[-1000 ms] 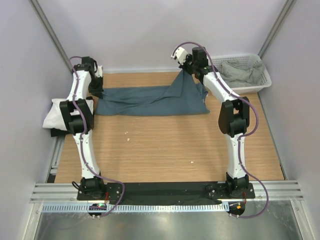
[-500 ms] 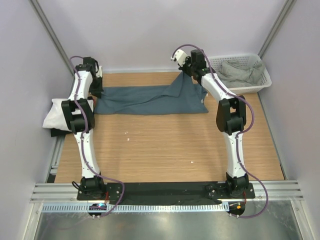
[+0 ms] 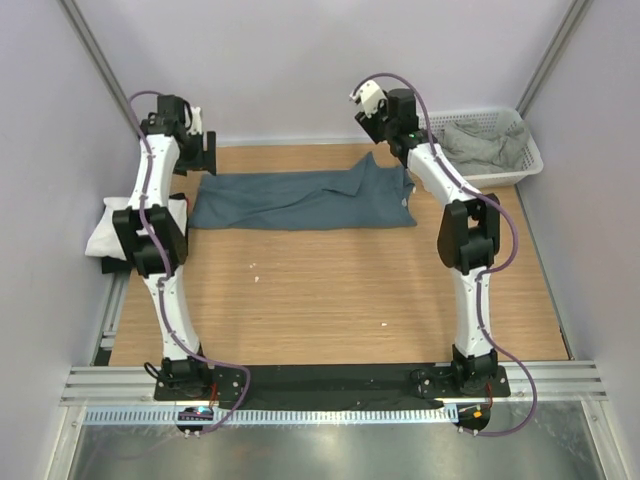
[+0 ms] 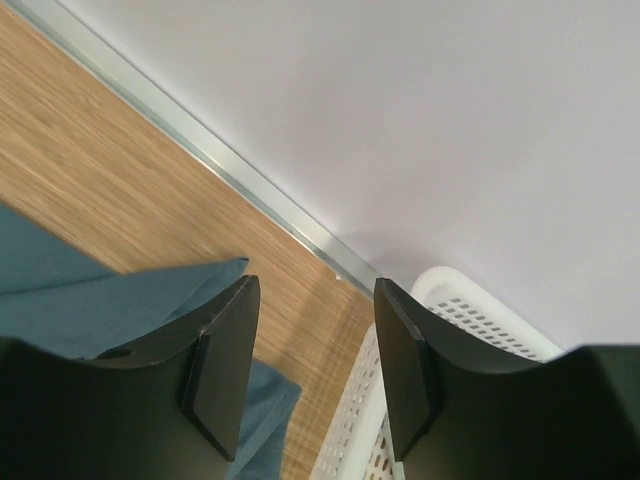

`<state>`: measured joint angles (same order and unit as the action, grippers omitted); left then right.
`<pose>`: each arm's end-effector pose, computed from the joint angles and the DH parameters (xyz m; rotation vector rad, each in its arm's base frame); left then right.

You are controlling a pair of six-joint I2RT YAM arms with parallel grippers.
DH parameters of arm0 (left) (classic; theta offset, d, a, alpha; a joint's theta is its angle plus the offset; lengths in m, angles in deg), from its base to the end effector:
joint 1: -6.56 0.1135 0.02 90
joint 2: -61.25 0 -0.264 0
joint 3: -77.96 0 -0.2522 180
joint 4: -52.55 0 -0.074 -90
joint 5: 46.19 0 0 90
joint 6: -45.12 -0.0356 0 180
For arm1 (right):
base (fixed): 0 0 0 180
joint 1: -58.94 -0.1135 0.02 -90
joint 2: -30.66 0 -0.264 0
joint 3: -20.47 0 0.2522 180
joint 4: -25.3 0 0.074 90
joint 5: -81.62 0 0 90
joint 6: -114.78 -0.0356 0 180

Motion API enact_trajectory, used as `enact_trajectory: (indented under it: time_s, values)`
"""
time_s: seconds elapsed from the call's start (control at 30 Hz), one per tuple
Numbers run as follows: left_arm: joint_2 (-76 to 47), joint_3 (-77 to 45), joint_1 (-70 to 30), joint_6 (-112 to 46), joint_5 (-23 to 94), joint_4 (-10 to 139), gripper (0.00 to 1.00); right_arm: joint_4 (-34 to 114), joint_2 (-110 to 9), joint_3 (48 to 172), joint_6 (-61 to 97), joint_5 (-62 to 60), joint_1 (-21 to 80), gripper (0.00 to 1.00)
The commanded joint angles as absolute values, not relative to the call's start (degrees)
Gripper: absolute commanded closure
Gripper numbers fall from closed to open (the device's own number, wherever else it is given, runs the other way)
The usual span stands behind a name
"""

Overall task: Fold and stack the t-shirts
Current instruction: Fold the tshirt

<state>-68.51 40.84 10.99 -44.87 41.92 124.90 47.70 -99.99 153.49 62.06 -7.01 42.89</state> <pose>0.4892 0.0367 0.2795 -0.0890 2.6022 -0.0153 0.5254 0.1520 0.2867 -0.8791 1.7146 -0.2257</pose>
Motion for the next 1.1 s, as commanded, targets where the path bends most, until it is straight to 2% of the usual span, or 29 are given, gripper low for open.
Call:
enact_trajectory:
  time_s: [0.0, 0.2, 0.3, 0.67, 1.07]
  values:
    - [-59.96, 36.98, 10.43, -44.62, 33.19, 122.74, 0.21, 48.77, -90.81, 153.76, 54.42, -2.53, 42.15, 0.44]
    - [-62.67, 26.68, 8.32, -47.08, 23.96, 123.61, 0.28, 66.27, -96.41, 157.18, 39.32, 12.88, 42.24, 0.46]
    - [-66.88, 26.07, 8.23, -46.12, 23.59, 124.41, 0.32, 66.57, -97.66, 154.75, 34.20, 16.57, 42.51, 0.46]
    - [-73.40, 27.74, 8.15, -45.15, 25.35, 123.97, 0.33, 68.76, -101.26, 150.26, 32.08, 20.18, 43.83, 0.44]
    - [-72.35, 24.57, 7.80, -43.65, 25.88, 123.18, 0.35, 68.33, -102.93, 147.96, 31.81, 20.62, 43.91, 0.44]
